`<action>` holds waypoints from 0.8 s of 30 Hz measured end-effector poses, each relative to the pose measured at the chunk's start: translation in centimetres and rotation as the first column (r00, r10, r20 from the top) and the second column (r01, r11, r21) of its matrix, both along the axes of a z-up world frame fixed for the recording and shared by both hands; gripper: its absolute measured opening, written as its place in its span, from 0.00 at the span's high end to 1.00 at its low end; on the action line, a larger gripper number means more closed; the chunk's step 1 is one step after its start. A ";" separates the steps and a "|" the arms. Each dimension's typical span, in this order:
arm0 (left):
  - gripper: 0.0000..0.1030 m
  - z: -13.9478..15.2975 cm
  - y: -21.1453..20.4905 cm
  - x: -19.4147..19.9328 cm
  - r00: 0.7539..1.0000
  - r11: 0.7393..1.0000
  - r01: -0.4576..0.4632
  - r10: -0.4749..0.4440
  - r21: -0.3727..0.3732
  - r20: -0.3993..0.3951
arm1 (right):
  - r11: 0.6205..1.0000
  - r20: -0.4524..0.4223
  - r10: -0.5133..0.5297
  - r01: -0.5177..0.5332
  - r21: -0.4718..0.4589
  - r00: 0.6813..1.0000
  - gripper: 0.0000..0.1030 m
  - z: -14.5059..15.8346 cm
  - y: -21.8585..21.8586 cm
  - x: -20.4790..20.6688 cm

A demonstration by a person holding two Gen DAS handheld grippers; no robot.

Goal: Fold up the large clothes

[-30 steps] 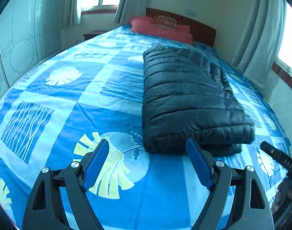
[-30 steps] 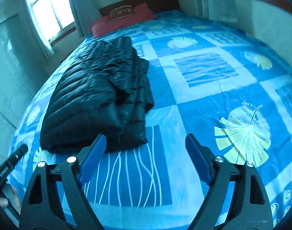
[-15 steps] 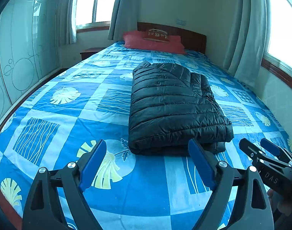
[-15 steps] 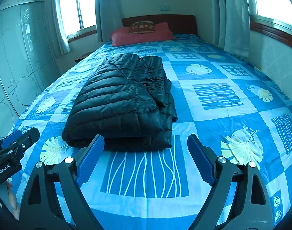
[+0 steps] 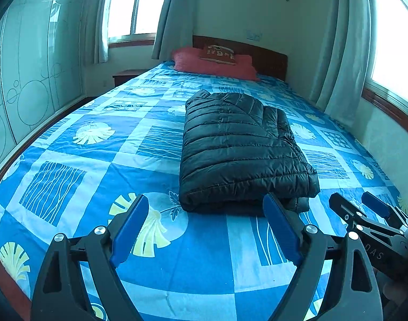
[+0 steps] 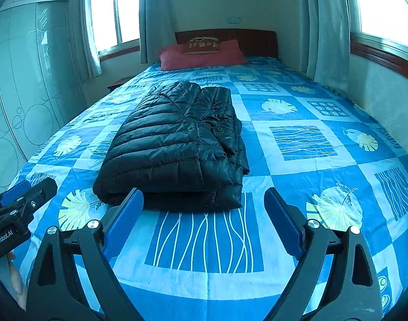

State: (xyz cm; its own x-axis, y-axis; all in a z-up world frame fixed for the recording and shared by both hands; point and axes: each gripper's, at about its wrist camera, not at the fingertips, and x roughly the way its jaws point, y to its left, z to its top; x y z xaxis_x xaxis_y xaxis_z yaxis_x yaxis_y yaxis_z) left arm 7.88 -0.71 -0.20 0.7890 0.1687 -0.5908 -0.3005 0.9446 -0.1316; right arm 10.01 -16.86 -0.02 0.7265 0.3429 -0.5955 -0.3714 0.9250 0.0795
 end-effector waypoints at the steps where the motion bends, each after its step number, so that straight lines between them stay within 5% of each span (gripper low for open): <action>1: 0.16 0.0 0.0 -0.1 1.000 1.000 -0.001 0.001 0.001 0.002 | 1.000 0.000 0.000 0.000 0.000 1.000 0.11 0.0 0.0 -0.1; 24: 0.16 0.3 0.1 -0.2 1.000 1.000 0.015 -0.015 -0.008 0.009 | 1.000 0.029 0.005 -0.004 -0.022 1.000 0.11 0.2 0.6 -0.6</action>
State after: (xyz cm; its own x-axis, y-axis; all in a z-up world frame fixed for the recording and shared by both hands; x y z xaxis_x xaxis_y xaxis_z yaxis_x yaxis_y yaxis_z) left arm 7.67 -0.61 0.07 0.7966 0.1520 -0.5851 -0.2849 0.9481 -0.1415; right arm 9.40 -16.27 0.21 0.7419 0.3332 -0.5819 -0.3773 0.9248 0.0485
